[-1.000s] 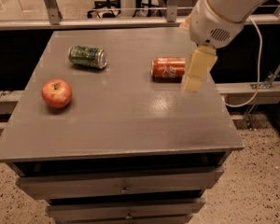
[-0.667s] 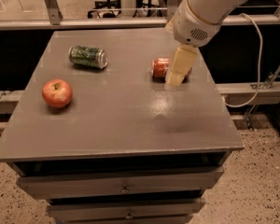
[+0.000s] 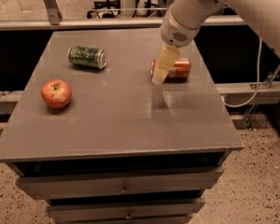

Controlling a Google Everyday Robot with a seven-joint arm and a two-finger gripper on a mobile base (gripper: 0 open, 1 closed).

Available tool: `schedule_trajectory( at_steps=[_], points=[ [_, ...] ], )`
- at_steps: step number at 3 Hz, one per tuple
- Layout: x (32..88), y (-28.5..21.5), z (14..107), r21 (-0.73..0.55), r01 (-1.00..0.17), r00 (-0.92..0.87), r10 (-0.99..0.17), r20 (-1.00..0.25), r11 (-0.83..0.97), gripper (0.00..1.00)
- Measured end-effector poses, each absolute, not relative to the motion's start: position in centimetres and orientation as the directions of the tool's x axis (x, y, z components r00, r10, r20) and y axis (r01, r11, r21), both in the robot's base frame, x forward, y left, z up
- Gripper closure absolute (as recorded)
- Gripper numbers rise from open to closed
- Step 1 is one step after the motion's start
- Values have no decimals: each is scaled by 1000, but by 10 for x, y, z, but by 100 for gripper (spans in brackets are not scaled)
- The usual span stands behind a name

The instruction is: Pick coke can

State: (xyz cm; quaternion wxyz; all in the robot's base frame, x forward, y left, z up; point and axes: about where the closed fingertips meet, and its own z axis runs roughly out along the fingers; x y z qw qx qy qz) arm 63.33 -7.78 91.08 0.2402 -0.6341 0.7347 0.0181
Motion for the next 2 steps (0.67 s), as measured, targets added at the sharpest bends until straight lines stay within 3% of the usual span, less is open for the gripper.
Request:
schedule_trajectory(
  at_steps=[2],
  points=[
    [675, -85, 863, -203, -940, -194, -920, -341, 274, 3]
  ],
)
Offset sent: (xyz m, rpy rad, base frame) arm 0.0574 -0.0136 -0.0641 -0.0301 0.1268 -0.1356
